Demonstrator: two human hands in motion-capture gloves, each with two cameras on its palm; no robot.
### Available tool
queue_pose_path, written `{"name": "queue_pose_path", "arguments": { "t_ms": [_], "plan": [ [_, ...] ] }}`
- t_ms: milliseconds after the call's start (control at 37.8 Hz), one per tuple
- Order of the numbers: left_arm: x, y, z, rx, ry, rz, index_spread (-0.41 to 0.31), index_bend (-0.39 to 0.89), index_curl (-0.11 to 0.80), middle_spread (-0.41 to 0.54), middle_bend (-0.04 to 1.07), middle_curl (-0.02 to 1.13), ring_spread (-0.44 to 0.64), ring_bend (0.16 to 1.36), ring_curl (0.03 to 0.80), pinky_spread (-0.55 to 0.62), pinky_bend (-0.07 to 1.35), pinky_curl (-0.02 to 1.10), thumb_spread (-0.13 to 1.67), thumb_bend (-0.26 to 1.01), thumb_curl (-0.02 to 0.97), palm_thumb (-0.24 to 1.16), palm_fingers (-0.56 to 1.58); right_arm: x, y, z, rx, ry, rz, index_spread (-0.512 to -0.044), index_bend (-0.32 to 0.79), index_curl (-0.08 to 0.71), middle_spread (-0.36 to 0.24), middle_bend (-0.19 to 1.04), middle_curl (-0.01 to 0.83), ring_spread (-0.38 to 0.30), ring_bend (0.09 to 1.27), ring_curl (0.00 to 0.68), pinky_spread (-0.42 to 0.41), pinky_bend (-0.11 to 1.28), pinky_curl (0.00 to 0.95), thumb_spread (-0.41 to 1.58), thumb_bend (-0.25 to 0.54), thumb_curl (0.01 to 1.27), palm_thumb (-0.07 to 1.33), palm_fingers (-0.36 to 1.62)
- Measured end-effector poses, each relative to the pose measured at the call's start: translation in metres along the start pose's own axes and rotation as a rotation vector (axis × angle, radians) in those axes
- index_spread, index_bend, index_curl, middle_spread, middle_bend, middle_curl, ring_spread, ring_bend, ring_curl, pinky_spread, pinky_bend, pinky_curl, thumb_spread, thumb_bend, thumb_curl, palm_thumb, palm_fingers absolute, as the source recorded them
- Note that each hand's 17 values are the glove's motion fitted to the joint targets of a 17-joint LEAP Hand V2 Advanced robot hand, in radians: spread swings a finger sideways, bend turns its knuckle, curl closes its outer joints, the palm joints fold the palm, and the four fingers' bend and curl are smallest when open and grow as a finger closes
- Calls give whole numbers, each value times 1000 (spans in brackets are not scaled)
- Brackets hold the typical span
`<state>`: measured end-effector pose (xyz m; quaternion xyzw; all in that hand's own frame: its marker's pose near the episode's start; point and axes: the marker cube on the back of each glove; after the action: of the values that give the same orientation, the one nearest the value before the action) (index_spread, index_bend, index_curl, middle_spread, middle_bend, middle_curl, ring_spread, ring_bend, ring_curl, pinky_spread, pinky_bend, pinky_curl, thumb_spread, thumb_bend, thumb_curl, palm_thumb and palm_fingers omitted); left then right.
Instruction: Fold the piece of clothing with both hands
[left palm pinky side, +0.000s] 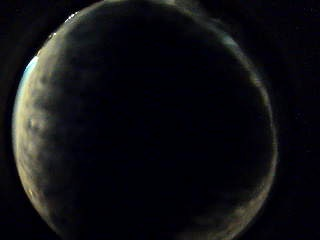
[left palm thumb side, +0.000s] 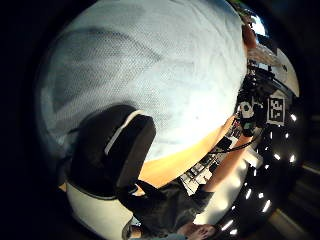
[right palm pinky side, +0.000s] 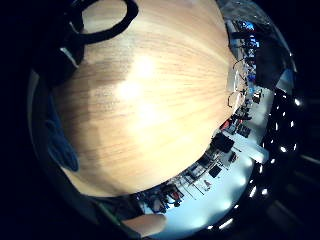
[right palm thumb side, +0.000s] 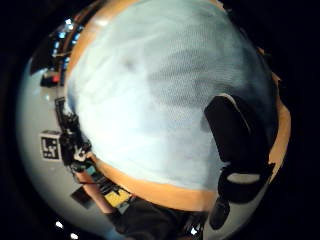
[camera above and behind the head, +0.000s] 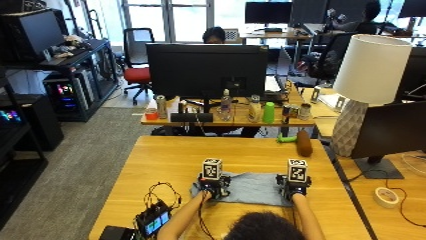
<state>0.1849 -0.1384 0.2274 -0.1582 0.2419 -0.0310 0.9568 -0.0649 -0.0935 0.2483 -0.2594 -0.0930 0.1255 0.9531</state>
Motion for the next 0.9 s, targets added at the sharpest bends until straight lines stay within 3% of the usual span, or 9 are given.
{"name": "queue_pose_path", "arguments": {
  "t_ms": [185, 370, 529, 661, 767, 899],
  "plan": [
    [0, -3, -2, 7, -7, -14, 46, 224, 354, 320, 154, 233, 437, 556, 296, 439, 529, 339, 1071, -22, 257, 127, 32, -4, -5, -5, 28, -58, -4, -269, 137, 134, -42, 166, 393, -87, 620, 384, -133, 784, 387, 1389, 23, 213, 757, 562],
    [1, -3, -4, 35, -17, -13, 38, 222, 372, 324, 151, 226, 450, 539, 284, 446, 520, 336, 1071, -22, 255, 128, 46, -8, -9, -12, 114, -103, 11, -252, 146, 184, -59, 185, 392, -137, 619, 377, -247, 726, 357, 1309, 75, 261, 922, 859],
    [1, -3, -4, 24, -30, -7, 35, 212, 381, 328, 146, 217, 451, 538, 280, 445, 523, 336, 1071, -22, 254, 128, 63, -6, 0, -9, 15, -37, 89, -244, 162, 223, -85, 183, 397, -170, 610, 387, -304, 692, 352, 1218, 98, 294, 1030, 1099],
    [3, -1, -4, -7, -31, 14, 30, 205, 389, 329, 145, 211, 450, 537, 278, 439, 525, 338, 1070, -20, 256, 133, 73, -12, -13, -18, 161, -27, 27, -241, 175, 269, -112, 192, 411, -198, 629, 419, -326, 698, 378, 1138, 103, 320, 1100, 1246],
    [3, -6, -8, 35, -42, 16, 28, 205, 395, 329, 143, 205, 450, 533, 276, 436, 524, 337, 1068, -22, 256, 133, 79, -17, -21, -24, 230, -16, -18, -244, 175, 295, -130, 199, 423, -220, 647, 431, -341, 692, 383, 1073, 86, 329, 1119, 1289],
    [2, -1, -6, -18, -30, -13, 26, 194, 399, 329, 146, 201, 448, 530, 275, 435, 527, 339, 1066, -21, 256, 138, 88, -19, -25, -32, 291, 1, -53, -250, 178, 321, -147, 227, 439, -228, 656, 439, -350, 668, 386, 1017, 58, 331, 1125, 1324]
  ]
}}
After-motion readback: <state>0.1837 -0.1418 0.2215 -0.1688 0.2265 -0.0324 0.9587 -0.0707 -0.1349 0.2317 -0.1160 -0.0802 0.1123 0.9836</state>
